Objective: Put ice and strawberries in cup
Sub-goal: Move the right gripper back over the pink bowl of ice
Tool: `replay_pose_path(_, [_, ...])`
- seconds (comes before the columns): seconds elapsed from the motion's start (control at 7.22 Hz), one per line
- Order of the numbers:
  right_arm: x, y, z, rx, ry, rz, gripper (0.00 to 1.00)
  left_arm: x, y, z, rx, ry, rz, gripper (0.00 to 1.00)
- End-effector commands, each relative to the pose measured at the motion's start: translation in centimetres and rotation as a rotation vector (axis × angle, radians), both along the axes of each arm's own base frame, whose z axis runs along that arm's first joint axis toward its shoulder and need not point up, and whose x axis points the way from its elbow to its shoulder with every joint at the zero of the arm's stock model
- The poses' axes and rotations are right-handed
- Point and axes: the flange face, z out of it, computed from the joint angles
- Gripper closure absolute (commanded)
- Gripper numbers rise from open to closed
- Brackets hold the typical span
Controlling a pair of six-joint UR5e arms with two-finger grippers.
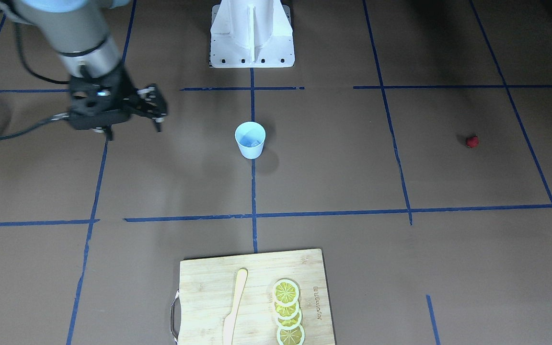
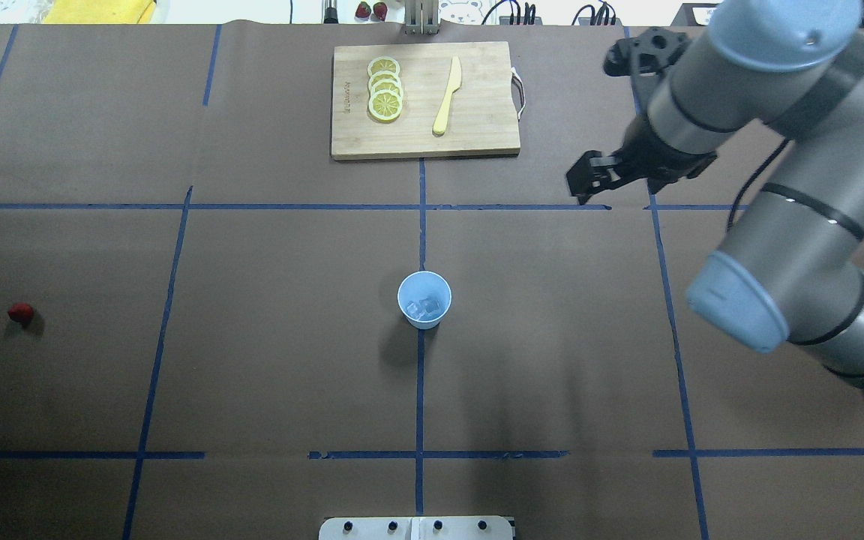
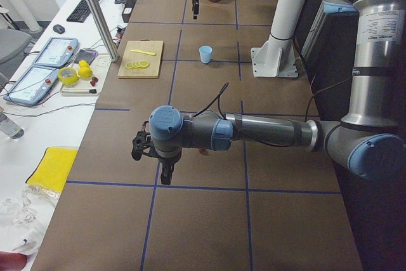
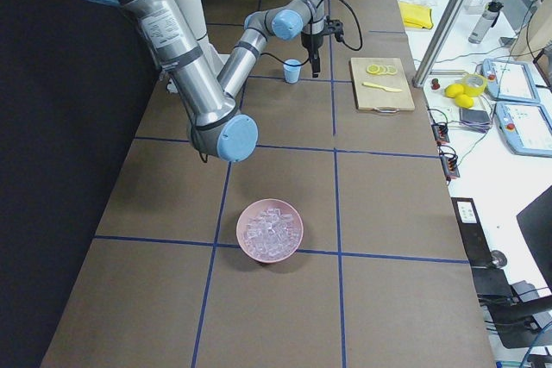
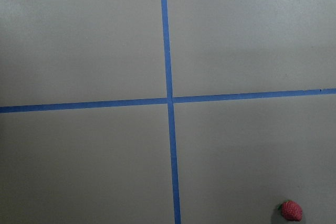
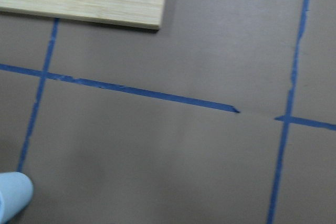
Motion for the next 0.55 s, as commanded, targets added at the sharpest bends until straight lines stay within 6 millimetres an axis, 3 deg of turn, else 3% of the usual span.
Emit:
replay_pose_path(0.0, [10.1,-0.2,8.9,0.044,0.021,-0.068,0.01,0.0,0.0,-0.1,0.002,0.0,0.0,0.0])
replay_pose_path(0.14, [14.7,0.6,13.4,0.072,0.004,-0.102,0.01,0.0,0.1,-0.1,0.002,0.0,0.0,0.0])
replay_pose_path(0.42, [21.5,3.8,21.7,0.114,0.037,-0.158,0.01,0.0,0.1,-0.1,0.002,0.0,0.0,0.0])
